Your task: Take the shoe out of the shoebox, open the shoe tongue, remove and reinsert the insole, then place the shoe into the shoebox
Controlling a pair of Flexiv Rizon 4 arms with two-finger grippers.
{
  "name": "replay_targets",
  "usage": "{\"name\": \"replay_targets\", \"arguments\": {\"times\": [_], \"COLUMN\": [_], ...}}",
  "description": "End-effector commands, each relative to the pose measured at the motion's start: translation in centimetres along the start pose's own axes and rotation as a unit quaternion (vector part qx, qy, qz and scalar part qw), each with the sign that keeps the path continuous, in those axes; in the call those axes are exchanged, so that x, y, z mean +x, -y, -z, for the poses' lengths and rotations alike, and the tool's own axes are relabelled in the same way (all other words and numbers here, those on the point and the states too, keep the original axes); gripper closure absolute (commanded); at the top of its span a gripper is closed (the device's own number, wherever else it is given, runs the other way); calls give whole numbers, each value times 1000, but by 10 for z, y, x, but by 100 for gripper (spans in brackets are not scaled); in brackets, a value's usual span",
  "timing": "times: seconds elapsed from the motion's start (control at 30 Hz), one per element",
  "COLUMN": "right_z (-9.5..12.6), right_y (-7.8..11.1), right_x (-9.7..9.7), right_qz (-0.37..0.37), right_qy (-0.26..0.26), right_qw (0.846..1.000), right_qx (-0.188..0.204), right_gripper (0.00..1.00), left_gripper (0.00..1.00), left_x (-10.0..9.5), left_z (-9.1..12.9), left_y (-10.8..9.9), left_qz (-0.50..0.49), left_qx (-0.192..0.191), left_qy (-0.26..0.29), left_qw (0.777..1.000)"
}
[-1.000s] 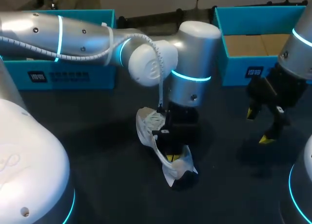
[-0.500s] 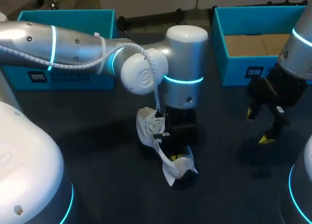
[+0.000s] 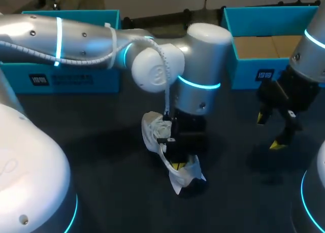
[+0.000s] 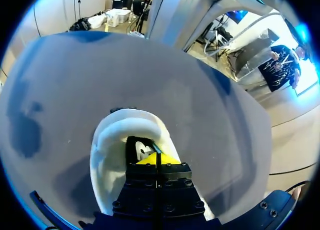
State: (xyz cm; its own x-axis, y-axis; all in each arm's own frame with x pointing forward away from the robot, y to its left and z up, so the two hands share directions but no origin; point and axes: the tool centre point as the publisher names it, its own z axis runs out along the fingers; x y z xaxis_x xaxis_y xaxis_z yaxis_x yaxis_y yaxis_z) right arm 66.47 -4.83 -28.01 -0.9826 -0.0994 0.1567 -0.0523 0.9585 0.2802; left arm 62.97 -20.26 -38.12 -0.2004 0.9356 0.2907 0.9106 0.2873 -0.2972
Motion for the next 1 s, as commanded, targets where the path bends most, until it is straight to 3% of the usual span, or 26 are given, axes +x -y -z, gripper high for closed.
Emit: {"name": "replay_targets", "arguments": {"times": [0.03, 0.23, 0.43, 0.57, 0.77, 1.0], "right_z": [-1, -1, -1, -1, -1, -1], "right_y": [0, 0, 0, 0, 0, 0], "right_x": [0, 0, 0, 0, 0, 0], "right_qz": [0, 0, 0, 0, 0, 0], "right_qy": [0, 0, 0, 0, 0, 0], "right_qw": [1000, 1000, 1000, 1000, 1000, 1000], "right_qx": [1, 1, 1, 1, 1, 1], "right_gripper": [0, 0, 0, 0, 0, 0], "left_gripper": [100, 100, 100, 100, 100, 100], "left_x": [-16, -19, -18, -17, -13, -25], "left_z": [-26, -41, -23, -11, 7, 4], "left_y": [-6, -17, -26, -27, -10, 10], "left_qz": [5, 20, 48, 54, 24, -4], "left_qx": [2, 4, -12, -23, 32, 63], "left_qy": [-8, 19, 81, 92, 73, 36], "left_qw": [1000, 1000, 995, 994, 996, 997]}}
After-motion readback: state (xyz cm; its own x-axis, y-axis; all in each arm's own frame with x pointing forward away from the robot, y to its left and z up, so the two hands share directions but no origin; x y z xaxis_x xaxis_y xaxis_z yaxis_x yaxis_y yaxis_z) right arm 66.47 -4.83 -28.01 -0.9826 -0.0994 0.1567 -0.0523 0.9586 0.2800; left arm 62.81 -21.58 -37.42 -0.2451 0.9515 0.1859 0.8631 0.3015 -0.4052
